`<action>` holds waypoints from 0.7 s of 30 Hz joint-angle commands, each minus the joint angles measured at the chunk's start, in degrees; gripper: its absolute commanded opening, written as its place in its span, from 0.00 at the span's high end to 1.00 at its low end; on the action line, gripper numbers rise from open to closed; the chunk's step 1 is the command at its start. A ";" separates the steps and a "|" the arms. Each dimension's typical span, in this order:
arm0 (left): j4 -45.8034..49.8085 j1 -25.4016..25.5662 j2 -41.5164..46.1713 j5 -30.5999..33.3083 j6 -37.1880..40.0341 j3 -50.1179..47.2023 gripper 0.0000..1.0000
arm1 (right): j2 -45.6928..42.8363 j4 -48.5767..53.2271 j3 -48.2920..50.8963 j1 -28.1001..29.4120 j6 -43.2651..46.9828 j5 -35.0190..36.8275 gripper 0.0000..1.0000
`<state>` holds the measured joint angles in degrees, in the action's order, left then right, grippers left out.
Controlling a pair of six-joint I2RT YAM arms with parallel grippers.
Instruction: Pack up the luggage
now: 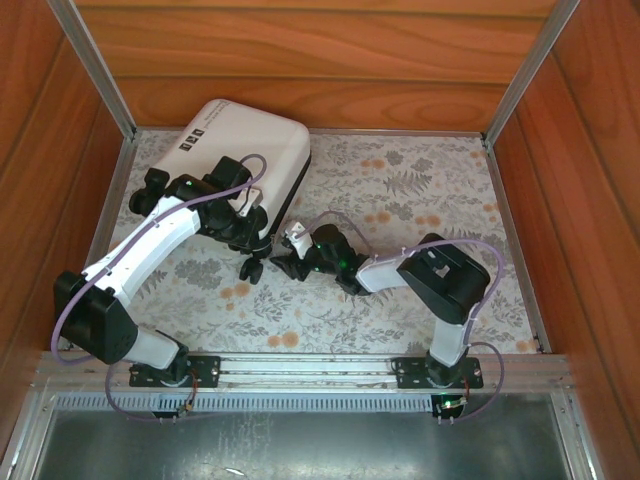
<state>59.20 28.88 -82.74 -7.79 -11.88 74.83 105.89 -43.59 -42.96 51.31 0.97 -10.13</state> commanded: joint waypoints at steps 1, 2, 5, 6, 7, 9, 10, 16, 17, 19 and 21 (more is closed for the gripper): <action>-1.98 -0.34 1.18 0.59 -0.95 0.38 1.00 | 1.33 -8.15 -0.67 -0.26 0.49 0.10 0.43; -1.98 -0.32 1.18 0.59 -0.95 0.33 1.00 | 1.58 -9.31 -0.62 -0.25 0.35 0.50 0.46; -1.98 -0.32 1.19 0.74 -1.04 0.33 1.00 | 1.93 -11.52 -0.55 -0.25 -0.01 1.93 0.52; -1.98 -0.32 1.11 0.67 -1.04 0.37 1.00 | 1.96 -11.85 -0.68 -0.24 -0.09 2.13 0.54; -1.98 -0.36 1.09 0.57 -1.04 0.37 1.00 | 1.96 -12.05 -0.77 -0.26 -0.09 2.18 0.56; -1.98 -0.33 1.17 0.54 -1.13 0.36 1.00 | 2.04 -12.11 -1.03 -0.29 -0.18 2.07 0.60; -1.98 -0.31 1.18 0.57 -1.05 0.23 1.00 | 2.12 -12.29 -1.11 -0.25 -0.27 1.58 0.62; -2.07 -0.36 1.18 0.66 -1.00 0.06 1.00 | 2.90 -12.61 -2.12 -0.25 -0.97 -1.16 0.69; -2.07 -0.32 1.18 0.66 -1.04 0.06 1.00 | 3.01 -12.57 -2.29 -0.16 -1.11 -1.14 0.71; -2.03 -0.33 1.18 0.59 -1.04 0.06 1.00 | 3.10 -12.62 -2.39 -0.22 -1.39 -1.06 0.73; -2.07 -0.33 1.24 0.51 -1.04 -0.03 1.00 | 2.88 -12.58 -2.38 -0.08 -1.50 -1.04 0.77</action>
<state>59.20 28.88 -82.70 -7.79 -11.97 74.83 108.12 -53.15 -43.24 51.31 -0.08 -10.66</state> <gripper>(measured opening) 0.437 0.240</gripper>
